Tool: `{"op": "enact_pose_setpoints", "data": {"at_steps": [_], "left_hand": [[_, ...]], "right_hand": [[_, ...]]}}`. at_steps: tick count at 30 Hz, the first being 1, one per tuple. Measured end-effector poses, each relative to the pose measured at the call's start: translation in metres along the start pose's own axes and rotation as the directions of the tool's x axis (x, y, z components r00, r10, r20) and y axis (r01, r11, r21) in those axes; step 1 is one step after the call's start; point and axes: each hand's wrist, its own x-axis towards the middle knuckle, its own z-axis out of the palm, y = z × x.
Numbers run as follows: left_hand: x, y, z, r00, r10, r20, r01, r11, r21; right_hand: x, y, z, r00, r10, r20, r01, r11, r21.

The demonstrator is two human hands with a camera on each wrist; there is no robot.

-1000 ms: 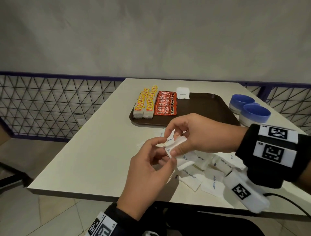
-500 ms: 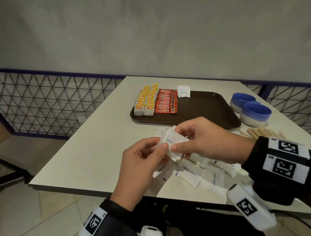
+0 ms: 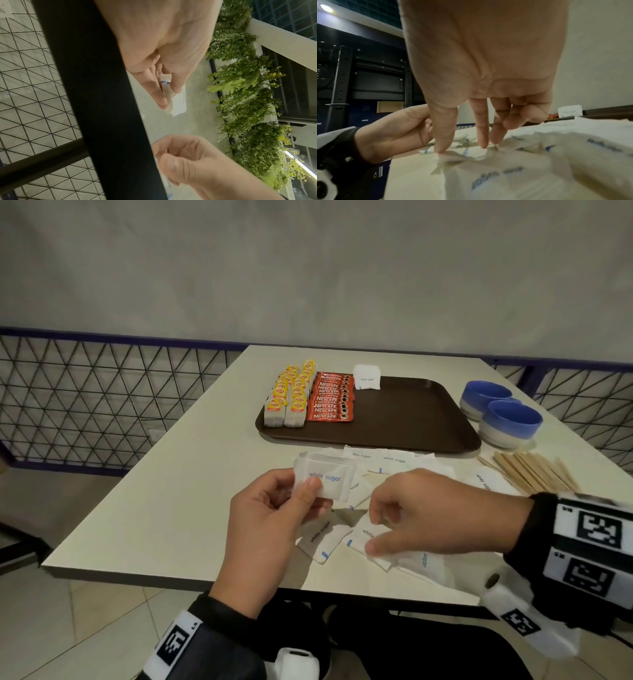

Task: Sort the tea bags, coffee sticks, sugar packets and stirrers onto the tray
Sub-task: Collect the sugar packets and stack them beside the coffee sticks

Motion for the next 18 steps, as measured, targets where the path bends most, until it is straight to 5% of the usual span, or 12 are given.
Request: {"op": "enact_pose_setpoints", "data": {"at_steps": [18], "left_hand": [[0.0,0.0,0.002,0.999,-0.006,-0.051,0.006,1.0,-0.015]], "right_hand": [[0.009,-0.02,0.0,0.99,0.139,0.028,-0.137,0.989,-0.058]]}}
